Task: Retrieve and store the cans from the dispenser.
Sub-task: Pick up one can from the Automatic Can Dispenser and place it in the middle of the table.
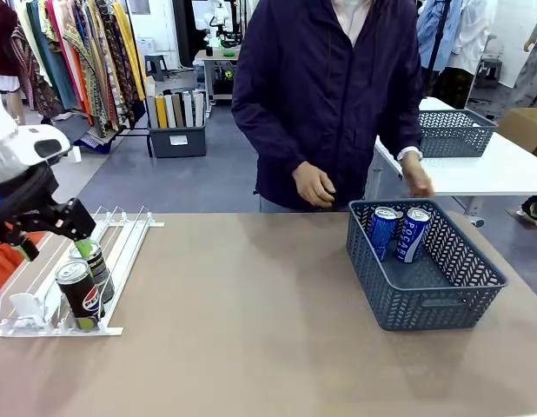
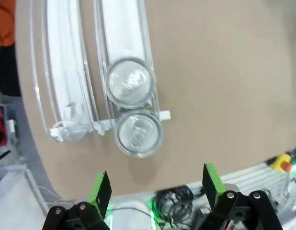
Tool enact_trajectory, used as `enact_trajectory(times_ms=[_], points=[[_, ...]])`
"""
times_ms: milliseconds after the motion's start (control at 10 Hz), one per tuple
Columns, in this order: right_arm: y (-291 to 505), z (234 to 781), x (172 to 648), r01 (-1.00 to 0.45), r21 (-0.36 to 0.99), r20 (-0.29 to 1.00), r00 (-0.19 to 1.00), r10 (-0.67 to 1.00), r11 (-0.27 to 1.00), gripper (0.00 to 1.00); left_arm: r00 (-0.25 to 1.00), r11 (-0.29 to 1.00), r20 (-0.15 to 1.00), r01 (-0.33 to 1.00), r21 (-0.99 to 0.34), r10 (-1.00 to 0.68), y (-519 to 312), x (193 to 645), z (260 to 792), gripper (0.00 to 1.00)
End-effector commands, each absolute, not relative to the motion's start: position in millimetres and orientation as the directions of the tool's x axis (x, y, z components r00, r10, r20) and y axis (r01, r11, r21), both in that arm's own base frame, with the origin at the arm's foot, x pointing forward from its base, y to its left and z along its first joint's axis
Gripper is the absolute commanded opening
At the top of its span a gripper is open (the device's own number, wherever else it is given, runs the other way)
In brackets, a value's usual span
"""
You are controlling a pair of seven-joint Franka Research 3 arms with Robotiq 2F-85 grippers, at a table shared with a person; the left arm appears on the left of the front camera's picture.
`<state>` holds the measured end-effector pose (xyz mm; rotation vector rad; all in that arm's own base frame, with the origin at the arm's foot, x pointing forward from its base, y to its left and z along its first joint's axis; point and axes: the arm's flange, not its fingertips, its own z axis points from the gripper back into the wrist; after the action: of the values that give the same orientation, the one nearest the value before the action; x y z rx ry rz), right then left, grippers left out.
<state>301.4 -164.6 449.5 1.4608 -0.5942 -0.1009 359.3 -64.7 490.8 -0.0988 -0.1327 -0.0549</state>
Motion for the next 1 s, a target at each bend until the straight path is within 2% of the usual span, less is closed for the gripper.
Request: enact_trajectory(times_ms=[0,300,600,900], points=[[-164,454,303,-0.296,0.947,0.322,0.848,-0.422,0.127,1.0,0.985,0.999,0.171,-0.004,-0.051,0.013,-66,362,468,1.0],[-164,454,303,-0.296,0.947,0.322,0.848,-0.422,0.127,1.0,0.993,0.997,0.114,-0.023,-0.073,0.031,-65,379,435,1.0],[-164,454,303,-0.296,0.947,0.322,0.848,-0.422,0.127,1.0,0.995,0.999,0.089,-0.04,-0.002,0.04,-71,387,411,1.0],[-164,454,303,-0.296,0.947,0.322,0.848,-0.422,0.127,1.0,0.996,0.999,0.083,-0.034,-0.014,0.035,-73,388,406,1.0]])
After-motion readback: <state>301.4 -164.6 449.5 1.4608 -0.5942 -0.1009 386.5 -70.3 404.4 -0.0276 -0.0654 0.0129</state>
